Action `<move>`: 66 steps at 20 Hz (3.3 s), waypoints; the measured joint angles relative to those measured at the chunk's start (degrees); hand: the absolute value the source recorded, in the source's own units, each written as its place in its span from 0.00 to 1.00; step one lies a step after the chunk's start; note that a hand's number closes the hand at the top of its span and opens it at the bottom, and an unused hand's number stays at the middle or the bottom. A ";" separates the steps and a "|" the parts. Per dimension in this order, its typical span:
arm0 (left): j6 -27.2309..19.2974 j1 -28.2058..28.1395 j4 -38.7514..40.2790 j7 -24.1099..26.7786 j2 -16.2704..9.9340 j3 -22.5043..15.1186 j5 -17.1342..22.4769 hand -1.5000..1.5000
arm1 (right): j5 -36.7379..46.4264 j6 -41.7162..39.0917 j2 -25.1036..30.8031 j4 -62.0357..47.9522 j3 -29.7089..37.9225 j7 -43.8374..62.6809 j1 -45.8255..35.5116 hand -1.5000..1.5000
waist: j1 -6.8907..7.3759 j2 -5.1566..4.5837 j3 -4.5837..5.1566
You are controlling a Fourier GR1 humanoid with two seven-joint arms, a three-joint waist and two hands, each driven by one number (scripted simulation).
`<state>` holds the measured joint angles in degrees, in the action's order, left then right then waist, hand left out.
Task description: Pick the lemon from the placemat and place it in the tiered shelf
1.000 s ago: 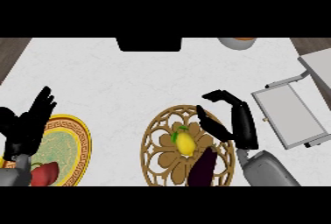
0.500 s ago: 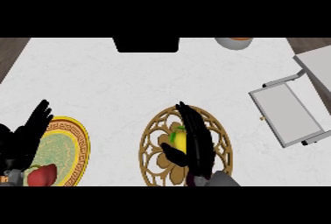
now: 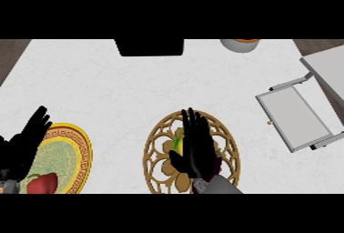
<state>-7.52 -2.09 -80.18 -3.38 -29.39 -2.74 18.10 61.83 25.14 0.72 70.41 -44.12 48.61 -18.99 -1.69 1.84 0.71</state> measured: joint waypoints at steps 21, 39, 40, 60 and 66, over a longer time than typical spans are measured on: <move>1.76 1.74 1.06 0.67 1.65 0.38 -1.30 0.50 | -3.77 -39.49 0.61 9.65 -2.77 17.14 -9.54 0.00 | 1.84 -1.65 -0.64; 3.89 1.11 -0.16 -0.16 3.97 2.99 -3.69 0.50 | 2.06 -39.03 -0.42 2.50 3.44 11.66 -6.78 0.00 | 2.13 -1.45 -0.64; 3.97 1.79 0.93 0.13 4.23 2.99 -4.17 0.50 | 1.71 -38.67 -0.55 1.50 4.03 11.48 -7.32 1.00 | 2.13 -1.43 -0.64; 6.07 0.66 -0.12 -0.22 7.35 6.18 -7.53 0.50 | 9.95 -37.82 -0.37 4.90 3.13 7.79 -6.30 1.00 | 1.82 -1.49 -0.66; 6.13 -0.05 -0.83 -0.54 6.84 7.18 -7.30 0.50 | 10.01 -33.40 2.48 6.39 19.24 11.90 -7.59 1.00 | 0.72 -1.75 -0.77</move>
<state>-1.39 -2.15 -81.01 -3.92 -22.56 4.44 10.80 71.84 -8.26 3.20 76.80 -24.88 60.50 -26.59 -0.96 0.09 -0.07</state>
